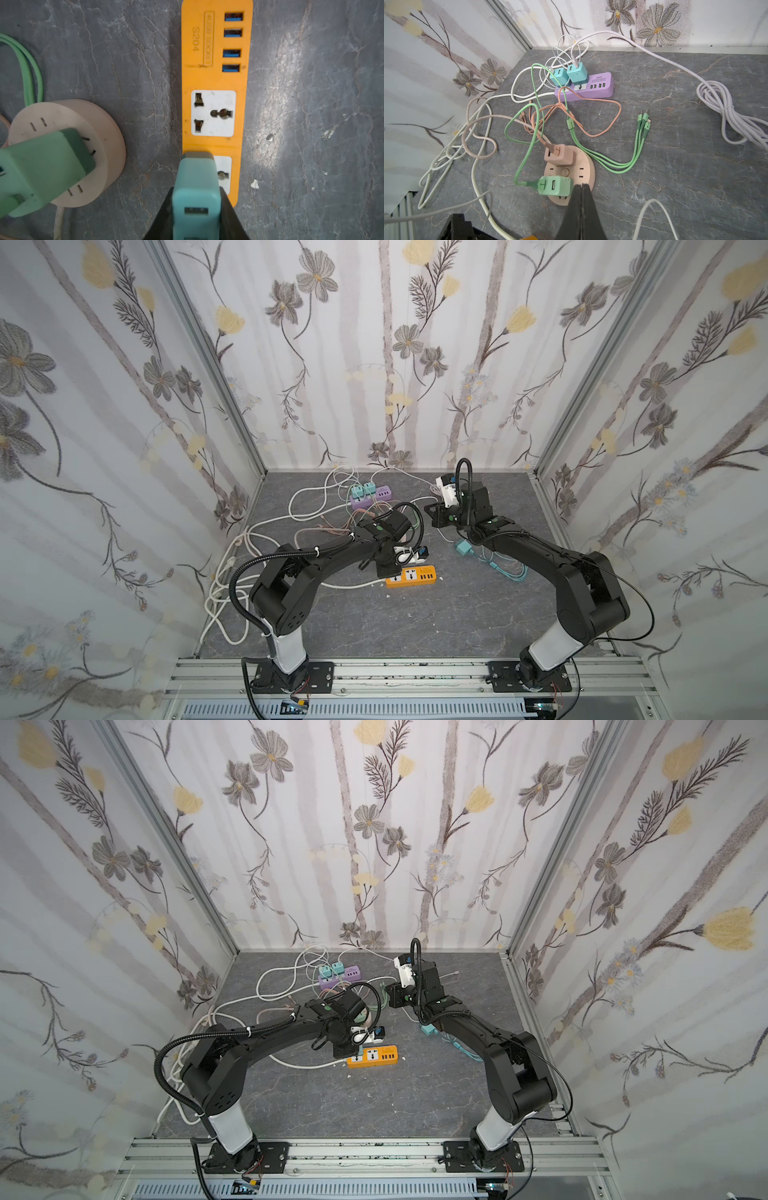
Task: Insert the plug
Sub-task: 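Push the teal charger prongs down into the orange strip socket with the left gripper, then open and lift the left gripper while the right reaches the loose teal charger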
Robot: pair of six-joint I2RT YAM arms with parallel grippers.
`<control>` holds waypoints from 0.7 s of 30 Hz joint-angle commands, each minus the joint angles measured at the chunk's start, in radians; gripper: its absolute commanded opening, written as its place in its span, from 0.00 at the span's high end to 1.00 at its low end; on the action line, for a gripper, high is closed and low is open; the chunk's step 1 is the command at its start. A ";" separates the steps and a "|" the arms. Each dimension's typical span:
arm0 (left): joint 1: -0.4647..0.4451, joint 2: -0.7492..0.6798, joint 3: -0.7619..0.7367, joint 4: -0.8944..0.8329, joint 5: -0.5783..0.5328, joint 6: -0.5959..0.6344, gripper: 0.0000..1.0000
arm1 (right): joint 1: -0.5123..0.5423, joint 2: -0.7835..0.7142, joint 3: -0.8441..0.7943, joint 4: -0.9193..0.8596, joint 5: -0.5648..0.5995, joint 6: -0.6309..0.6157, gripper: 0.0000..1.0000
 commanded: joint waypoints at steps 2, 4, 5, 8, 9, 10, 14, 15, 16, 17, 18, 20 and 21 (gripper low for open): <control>-0.003 -0.072 0.020 0.010 0.010 -0.030 0.47 | -0.003 -0.010 0.028 -0.042 0.031 -0.047 0.98; -0.005 -0.127 0.017 0.048 0.032 -0.035 0.37 | -0.007 -0.008 0.043 -0.057 0.039 -0.058 0.98; -0.005 -0.153 0.016 0.063 0.040 -0.043 0.33 | -0.010 -0.006 0.053 -0.066 0.040 -0.066 0.98; -0.008 -0.225 0.020 0.076 0.088 -0.082 0.23 | -0.019 0.006 0.092 -0.111 0.058 -0.103 0.97; -0.008 -0.255 0.013 0.087 0.100 -0.098 0.20 | -0.023 0.011 0.108 -0.125 0.063 -0.117 0.97; -0.008 -0.292 -0.005 0.111 0.106 -0.109 0.15 | -0.029 0.020 0.125 -0.140 0.069 -0.129 0.96; 0.005 -0.446 -0.116 0.280 0.117 -0.173 0.00 | -0.048 0.070 0.210 -0.206 0.068 -0.195 0.94; 0.011 -0.480 -0.139 0.319 0.115 -0.194 0.00 | -0.052 0.088 0.237 -0.224 0.055 -0.231 0.93; 0.015 -0.508 -0.156 0.348 0.101 -0.206 0.00 | -0.056 0.108 0.265 -0.246 0.042 -0.270 0.92; 0.017 -0.527 -0.170 0.372 0.082 -0.215 0.00 | -0.058 0.124 0.290 -0.262 0.035 -0.301 0.92; 0.019 -0.555 -0.190 0.405 0.055 -0.224 0.00 | -0.060 0.141 0.313 -0.272 0.028 -0.337 0.91; 0.021 -0.593 -0.228 0.473 0.001 -0.235 0.00 | -0.067 0.164 0.353 -0.278 0.028 -0.375 0.91; 0.023 -0.605 -0.243 0.498 -0.024 -0.240 0.00 | -0.072 0.174 0.376 -0.281 0.027 -0.388 0.91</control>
